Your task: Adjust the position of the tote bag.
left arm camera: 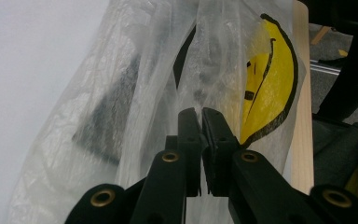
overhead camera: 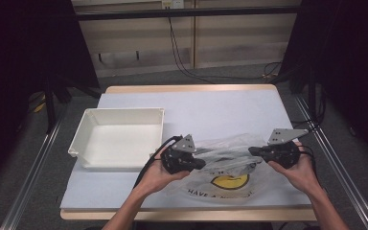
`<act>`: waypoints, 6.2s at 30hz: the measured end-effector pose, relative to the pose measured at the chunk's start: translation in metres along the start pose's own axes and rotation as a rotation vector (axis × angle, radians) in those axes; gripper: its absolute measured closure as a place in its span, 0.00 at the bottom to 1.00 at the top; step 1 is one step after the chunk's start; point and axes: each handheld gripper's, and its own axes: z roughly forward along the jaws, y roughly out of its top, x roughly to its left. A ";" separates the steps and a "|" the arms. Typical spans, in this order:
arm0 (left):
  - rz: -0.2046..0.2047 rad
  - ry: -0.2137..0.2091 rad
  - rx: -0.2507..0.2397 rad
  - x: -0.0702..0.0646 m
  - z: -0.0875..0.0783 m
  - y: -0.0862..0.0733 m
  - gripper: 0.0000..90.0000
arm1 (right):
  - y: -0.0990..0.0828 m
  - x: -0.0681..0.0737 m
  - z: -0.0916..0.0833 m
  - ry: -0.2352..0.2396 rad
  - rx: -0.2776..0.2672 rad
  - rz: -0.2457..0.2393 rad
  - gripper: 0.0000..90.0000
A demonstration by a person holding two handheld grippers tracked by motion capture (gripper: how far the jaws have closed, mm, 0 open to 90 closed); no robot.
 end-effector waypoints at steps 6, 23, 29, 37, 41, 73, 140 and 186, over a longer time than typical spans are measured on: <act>-0.002 0.010 0.049 0.001 0.011 0.001 0.96 | -0.016 0.001 0.001 0.027 0.042 0.012 1.00; -0.015 0.062 0.205 0.001 0.034 -0.020 0.93 | -0.045 -0.002 -0.001 0.021 0.163 0.038 0.98; -0.049 0.120 0.212 0.007 0.026 -0.026 0.96 | -0.036 -0.015 -0.001 0.005 0.124 0.053 0.98; -0.057 0.160 0.315 0.012 0.013 -0.054 1.00 | -0.051 -0.021 0.021 -0.028 0.236 0.062 1.00; -0.064 0.172 0.316 0.011 0.005 -0.062 1.00 | -0.052 -0.021 0.018 -0.056 0.267 0.061 1.00; -0.081 0.136 0.224 0.022 -0.013 -0.085 1.00 | -0.084 -0.053 -0.013 -0.228 0.272 0.169 1.00; -0.056 0.051 0.038 0.038 0.048 0.030 0.95 | -0.036 0.049 0.038 0.115 0.018 0.035 1.00; -0.177 0.153 0.104 0.110 0.058 0.028 0.93 | -0.048 0.074 0.021 0.119 0.012 0.001 0.76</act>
